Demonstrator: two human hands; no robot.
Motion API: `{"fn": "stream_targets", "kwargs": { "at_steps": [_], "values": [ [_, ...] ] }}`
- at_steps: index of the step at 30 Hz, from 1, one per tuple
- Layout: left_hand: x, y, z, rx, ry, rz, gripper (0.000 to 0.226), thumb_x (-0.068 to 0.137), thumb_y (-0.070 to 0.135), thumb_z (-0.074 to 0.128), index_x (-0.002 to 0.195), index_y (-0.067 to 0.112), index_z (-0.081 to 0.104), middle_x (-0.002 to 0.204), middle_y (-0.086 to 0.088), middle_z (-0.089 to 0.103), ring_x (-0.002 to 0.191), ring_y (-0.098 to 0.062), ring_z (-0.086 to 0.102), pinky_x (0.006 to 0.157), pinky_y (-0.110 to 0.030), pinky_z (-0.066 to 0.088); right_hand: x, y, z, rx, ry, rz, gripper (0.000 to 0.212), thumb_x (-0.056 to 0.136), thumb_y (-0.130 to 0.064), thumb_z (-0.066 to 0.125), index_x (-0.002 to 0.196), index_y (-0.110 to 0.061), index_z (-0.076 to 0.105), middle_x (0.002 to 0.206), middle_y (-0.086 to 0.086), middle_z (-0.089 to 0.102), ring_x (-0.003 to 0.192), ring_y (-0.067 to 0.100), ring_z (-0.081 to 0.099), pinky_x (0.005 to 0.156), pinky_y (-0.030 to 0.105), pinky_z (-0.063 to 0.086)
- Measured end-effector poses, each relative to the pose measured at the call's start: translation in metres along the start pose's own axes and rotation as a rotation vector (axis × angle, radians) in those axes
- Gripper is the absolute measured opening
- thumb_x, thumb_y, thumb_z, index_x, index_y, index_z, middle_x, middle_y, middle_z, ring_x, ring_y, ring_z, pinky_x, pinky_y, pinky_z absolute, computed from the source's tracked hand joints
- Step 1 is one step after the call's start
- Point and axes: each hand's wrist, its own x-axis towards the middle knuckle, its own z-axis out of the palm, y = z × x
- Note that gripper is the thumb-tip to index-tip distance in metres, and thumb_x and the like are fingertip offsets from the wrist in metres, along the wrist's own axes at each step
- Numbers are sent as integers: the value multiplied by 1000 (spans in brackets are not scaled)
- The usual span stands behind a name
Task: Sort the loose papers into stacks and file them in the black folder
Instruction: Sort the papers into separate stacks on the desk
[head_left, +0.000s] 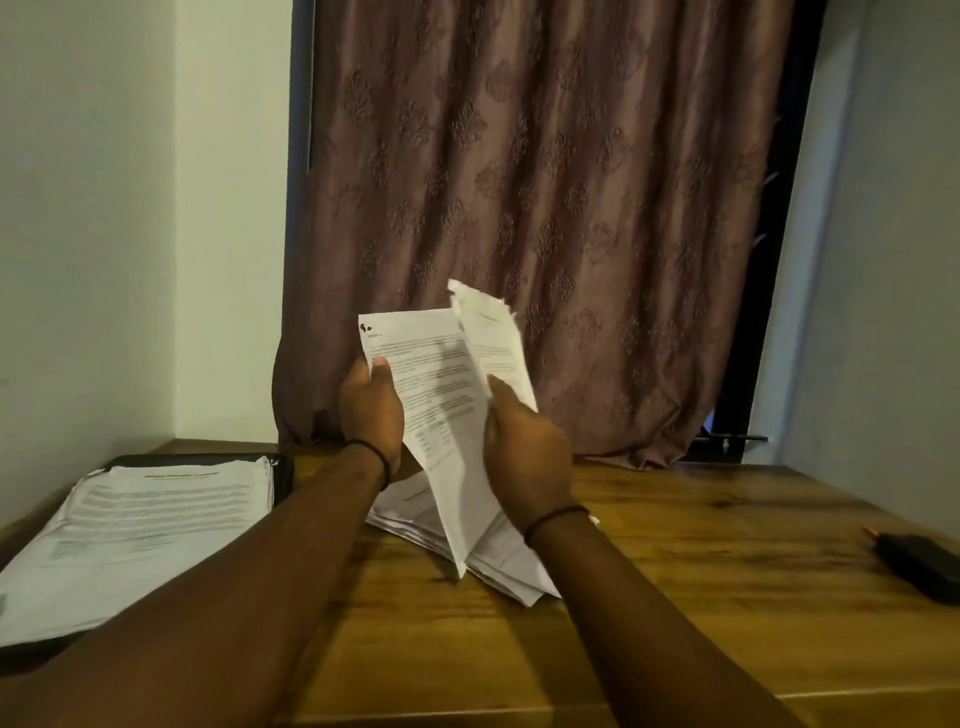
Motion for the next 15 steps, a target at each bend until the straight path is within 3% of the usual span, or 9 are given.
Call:
{"fn": "stream_targets", "kwargs": {
  "at_steps": [3,6,10,13,15],
  "values": [
    [-5,2,3,-234,-162,-216,35,103,41,37,123,22,60,109,-5,72,94,-29,70,84,-48,58,-7,-23,22,102,-45,-65,37,100,-18,51,137,-19,54,118,6,70,95,26,70,78,42,60],
    [-10,5,0,-502,-373,-407,53,101,53,29,127,19,60,118,-10,70,105,-32,68,92,-50,54,-16,-30,36,168,-61,-61,40,99,-23,48,139,-19,53,130,8,64,108,28,67,87,44,58],
    [-11,7,-6,-590,-477,-420,59,99,59,28,126,19,61,121,-7,69,109,-32,67,95,-48,51,-21,-23,38,189,-204,-41,55,99,-48,42,149,-28,38,154,2,41,139,25,42,110,43,38],
    [-12,9,-3,-664,-502,-413,52,101,52,28,118,19,64,115,-7,72,102,-29,70,86,-45,55,-19,-13,36,130,-197,-89,59,96,-30,59,150,-27,37,154,3,40,139,30,43,109,47,39],
    [-12,8,2,-663,-539,-406,55,101,53,26,131,19,57,124,-8,67,110,-31,66,91,-49,53,-19,-6,28,95,-162,-96,63,91,-9,64,148,-23,42,150,8,45,133,36,48,105,52,46]
  ]
}}
